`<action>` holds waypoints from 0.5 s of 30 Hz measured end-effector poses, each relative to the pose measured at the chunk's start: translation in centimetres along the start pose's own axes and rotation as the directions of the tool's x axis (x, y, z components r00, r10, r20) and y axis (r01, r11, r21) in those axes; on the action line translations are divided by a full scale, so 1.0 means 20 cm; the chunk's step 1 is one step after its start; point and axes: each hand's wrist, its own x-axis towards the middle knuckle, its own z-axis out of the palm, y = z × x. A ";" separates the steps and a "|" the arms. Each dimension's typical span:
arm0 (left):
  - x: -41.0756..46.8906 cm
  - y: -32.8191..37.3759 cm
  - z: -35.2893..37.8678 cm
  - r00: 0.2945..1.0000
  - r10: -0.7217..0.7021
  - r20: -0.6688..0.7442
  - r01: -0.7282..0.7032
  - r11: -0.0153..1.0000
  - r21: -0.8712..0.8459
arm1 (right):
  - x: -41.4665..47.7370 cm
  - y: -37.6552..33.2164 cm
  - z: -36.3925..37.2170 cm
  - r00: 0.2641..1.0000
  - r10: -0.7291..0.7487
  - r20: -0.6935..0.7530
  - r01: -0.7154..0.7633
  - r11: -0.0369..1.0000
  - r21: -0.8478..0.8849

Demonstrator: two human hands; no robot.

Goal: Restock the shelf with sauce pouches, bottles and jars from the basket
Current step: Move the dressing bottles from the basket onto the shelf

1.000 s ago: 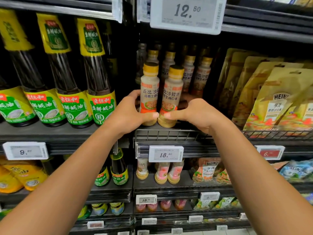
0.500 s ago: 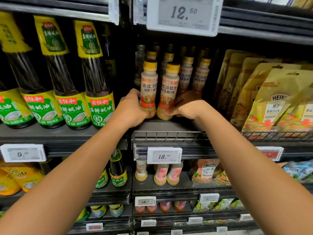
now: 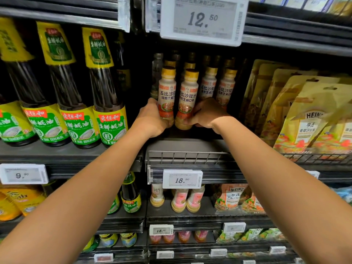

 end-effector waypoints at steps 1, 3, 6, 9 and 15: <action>0.00 0.00 0.00 1.000 0.001 0.002 -0.001 1.000 0.000 | 0.01 0.00 0.00 1.000 -0.003 -0.001 0.003 1.000 0.003; 0.01 0.00 0.01 1.000 0.002 0.000 -0.002 1.000 -0.004 | 0.02 0.01 0.00 1.000 -0.010 -0.004 0.010 1.000 0.003; 0.02 0.00 0.01 1.000 -0.003 -0.007 0.002 1.000 -0.013 | 0.05 0.02 0.01 0.999 -0.034 -0.010 0.033 0.998 -0.044; 0.02 0.00 0.01 1.000 -0.002 -0.005 0.002 1.000 -0.020 | 0.08 0.04 0.02 0.998 -0.046 -0.031 0.044 0.998 -0.045; 0.04 0.00 0.04 1.000 -0.007 -0.008 0.007 1.000 -0.006 | 0.11 0.07 0.05 0.998 -0.031 -0.055 0.032 0.999 0.027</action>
